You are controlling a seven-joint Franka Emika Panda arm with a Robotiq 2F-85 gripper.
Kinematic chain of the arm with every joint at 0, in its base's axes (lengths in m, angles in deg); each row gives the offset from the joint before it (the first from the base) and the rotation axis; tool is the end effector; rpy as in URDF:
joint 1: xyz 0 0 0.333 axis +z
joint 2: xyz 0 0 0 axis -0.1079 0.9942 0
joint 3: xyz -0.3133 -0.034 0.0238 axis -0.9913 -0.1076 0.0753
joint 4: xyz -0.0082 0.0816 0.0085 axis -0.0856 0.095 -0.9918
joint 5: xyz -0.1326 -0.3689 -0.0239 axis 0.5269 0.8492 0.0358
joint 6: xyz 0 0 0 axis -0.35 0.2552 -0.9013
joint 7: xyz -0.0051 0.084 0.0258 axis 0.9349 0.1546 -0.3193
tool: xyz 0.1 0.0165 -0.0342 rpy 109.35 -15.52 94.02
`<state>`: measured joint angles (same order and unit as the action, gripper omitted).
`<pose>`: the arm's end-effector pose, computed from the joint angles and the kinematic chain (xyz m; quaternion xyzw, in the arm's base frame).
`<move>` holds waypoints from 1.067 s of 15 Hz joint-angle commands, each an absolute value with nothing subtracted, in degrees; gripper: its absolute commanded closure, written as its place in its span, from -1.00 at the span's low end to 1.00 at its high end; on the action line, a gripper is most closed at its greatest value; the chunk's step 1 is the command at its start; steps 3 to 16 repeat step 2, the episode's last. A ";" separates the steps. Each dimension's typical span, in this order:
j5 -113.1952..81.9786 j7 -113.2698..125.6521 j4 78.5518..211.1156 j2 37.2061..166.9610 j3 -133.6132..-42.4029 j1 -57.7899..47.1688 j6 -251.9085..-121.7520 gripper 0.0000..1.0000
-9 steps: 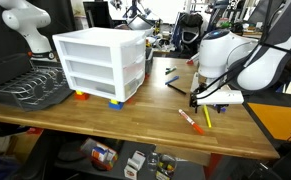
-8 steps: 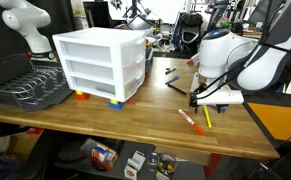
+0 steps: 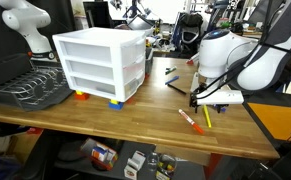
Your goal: Move the yellow pen to the right
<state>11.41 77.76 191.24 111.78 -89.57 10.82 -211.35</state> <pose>0.4505 0.1093 0.1141 0.9459 -0.3037 0.0311 0.1095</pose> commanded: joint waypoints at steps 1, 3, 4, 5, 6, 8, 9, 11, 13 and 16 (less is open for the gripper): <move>9.42 76.32 191.36 111.80 -91.19 12.74 -211.64 -1.00; 9.42 76.32 191.36 111.80 -91.19 12.74 -211.64 -1.00; 9.42 76.32 191.36 111.80 -91.19 12.74 -211.64 -1.00; 9.42 76.32 191.36 111.80 -91.19 12.74 -211.64 -1.00; 9.42 76.32 191.36 111.80 -91.19 12.74 -211.64 -1.00; 9.42 76.32 191.36 111.80 -91.19 12.74 -211.64 -1.00; 9.42 76.32 191.36 111.80 -91.19 12.74 -211.64 -1.00; 9.42 76.32 191.36 111.80 -91.19 12.74 -211.64 -1.00; 9.42 76.32 191.36 111.80 -91.19 12.74 -211.64 -1.00; 9.42 76.32 191.36 111.80 -91.19 12.74 -211.64 -1.00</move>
